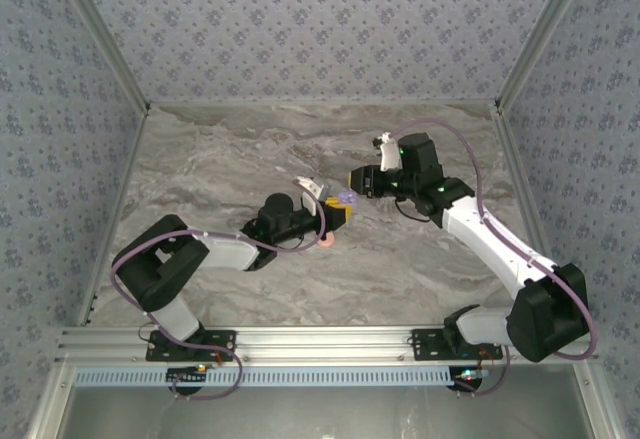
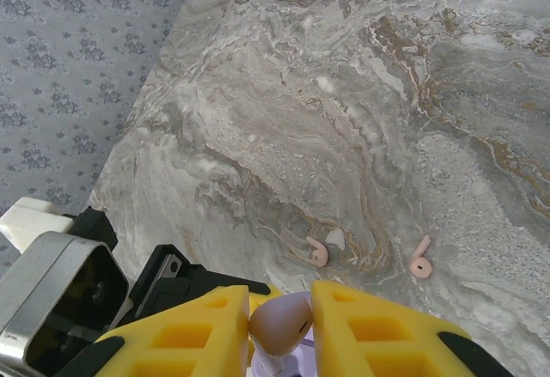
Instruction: Insert wireless bluetooth earbuds into charging case
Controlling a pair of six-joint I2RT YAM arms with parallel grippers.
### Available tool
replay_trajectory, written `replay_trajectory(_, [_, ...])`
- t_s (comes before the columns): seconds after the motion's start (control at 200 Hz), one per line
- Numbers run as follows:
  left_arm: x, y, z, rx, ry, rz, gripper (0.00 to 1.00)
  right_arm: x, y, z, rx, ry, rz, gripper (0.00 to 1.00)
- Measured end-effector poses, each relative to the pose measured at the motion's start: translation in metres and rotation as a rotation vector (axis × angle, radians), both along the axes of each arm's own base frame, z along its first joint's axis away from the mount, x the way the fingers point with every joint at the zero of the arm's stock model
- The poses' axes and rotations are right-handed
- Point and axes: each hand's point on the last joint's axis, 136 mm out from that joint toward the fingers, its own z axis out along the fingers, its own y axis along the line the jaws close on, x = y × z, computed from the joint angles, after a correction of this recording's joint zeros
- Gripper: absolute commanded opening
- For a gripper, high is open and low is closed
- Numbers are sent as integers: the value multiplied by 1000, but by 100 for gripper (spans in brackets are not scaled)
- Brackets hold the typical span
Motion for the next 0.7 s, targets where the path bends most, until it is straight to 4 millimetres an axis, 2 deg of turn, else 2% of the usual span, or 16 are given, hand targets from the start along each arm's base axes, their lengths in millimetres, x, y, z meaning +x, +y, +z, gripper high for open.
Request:
replay_trajectory(0.28, [6, -6, 19, -35, -27, 2, 11, -2, 5, 4, 2, -11, 18, 26])
replay_trajectory(0.55, [5, -5, 33, -58, -44, 5, 11, -3, 5, 4, 0, -16, 26, 26])
replay_trajectory(0.7, [6, -4, 33, -54, -42, 10, 11, -3, 6, 4, -1, -18, 27, 26])
